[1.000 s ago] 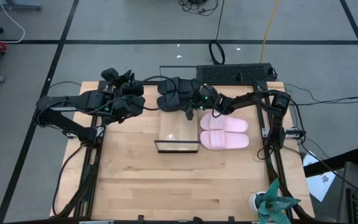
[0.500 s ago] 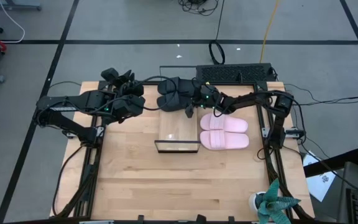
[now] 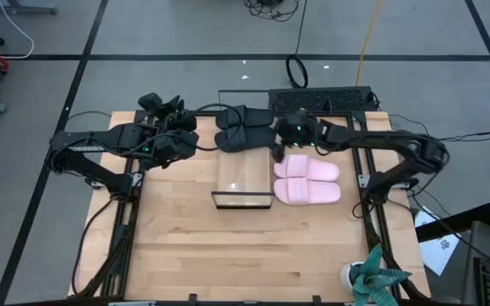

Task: Pick and place slides into the shelf
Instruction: Put the top pink slide on the shelf

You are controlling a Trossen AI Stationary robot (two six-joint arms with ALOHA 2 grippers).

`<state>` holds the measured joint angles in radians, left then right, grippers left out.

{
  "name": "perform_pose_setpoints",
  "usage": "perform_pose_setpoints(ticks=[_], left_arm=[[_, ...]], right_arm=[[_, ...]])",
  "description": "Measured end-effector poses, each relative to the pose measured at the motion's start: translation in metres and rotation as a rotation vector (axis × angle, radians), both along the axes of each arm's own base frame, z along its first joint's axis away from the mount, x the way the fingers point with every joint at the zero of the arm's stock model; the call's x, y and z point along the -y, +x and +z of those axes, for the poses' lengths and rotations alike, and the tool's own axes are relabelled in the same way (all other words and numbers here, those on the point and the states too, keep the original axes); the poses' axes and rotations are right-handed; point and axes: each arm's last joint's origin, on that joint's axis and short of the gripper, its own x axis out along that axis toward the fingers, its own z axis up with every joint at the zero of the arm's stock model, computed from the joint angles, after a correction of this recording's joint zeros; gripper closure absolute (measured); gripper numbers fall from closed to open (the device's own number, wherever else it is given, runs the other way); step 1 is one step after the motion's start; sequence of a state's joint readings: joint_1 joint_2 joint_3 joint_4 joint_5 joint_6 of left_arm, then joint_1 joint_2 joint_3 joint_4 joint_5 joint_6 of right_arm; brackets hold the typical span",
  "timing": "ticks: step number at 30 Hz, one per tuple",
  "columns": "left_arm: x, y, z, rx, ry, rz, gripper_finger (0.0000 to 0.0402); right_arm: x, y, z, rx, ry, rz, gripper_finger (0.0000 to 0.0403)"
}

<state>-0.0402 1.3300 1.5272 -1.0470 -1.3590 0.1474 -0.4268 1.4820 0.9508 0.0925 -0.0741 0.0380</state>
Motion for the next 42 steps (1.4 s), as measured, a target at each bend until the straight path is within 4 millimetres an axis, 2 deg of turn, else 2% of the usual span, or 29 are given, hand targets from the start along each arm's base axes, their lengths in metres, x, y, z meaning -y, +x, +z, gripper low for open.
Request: perform_pose_setpoints(ticks=[5,9,12,17,24,27,42], left_arm=[[0.000,0.000,0.000,0.003,0.000,0.001,0.0323],[0.000,0.000,0.000,0.023,-0.007,0.001,0.0323],[0.000,0.000,0.000,0.026,-0.009,0.001,0.0323],[0.001,0.000,0.000,0.036,-0.011,-0.001,0.0323],[0.005,0.000,0.000,0.044,-0.013,-0.017,0.0323],[0.005,0.000,0.000,0.044,-0.013,-0.017,0.0323],[0.005,0.000,0.000,0.030,-0.012,-0.019,0.0323]], right_arm=[[-0.028,-0.041,0.006,-0.292,0.153,-0.051,0.0158],[-0.043,-0.066,0.013,-0.385,0.297,-0.131,0.0158],[-0.048,-0.076,0.017,-0.401,0.357,-0.180,0.0158],[-0.051,-0.082,0.010,-0.387,0.475,-0.301,0.0158],[-0.056,-0.096,-0.039,-0.410,0.602,-0.432,0.0158],[-0.057,-0.098,-0.052,-0.376,0.624,-0.451,0.0158],[-0.056,-0.093,-0.069,-0.131,0.760,-0.452,0.0169]])
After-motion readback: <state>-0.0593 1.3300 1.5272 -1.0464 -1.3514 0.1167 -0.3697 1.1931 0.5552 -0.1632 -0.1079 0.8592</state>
